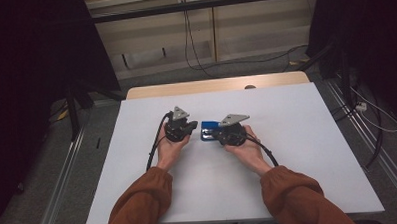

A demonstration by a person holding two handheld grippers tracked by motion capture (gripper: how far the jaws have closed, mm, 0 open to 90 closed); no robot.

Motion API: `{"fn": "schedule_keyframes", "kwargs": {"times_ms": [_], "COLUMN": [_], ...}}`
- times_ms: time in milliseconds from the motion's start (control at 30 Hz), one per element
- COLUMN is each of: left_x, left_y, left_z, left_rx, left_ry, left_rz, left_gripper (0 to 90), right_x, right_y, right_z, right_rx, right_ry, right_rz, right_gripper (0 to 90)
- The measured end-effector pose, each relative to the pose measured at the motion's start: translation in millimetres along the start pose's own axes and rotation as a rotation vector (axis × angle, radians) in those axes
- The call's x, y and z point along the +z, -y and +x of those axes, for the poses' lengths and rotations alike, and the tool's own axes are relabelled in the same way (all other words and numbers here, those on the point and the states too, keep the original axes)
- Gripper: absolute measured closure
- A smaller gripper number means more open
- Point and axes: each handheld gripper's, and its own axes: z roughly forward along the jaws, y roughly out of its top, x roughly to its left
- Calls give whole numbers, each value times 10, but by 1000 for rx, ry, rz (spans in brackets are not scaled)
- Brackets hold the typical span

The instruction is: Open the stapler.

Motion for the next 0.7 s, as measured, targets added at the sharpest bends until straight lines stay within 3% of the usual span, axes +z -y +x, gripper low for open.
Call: {"fn": "schedule_keyframes", "kwargs": {"times_ms": [400,700], "left_x": [19,53], "left_y": [73,81], "left_z": [-77,-113], "left_rx": [5,12], "left_ry": [23,31], "left_rz": [33,44], "left_gripper": [900,900], "right_x": [22,50], "right_y": [6,36], "right_z": [-14,-31], "right_rx": [-6,5], "right_ry": [58,56], "right_rz": [26,43], "right_gripper": [900,900]}}
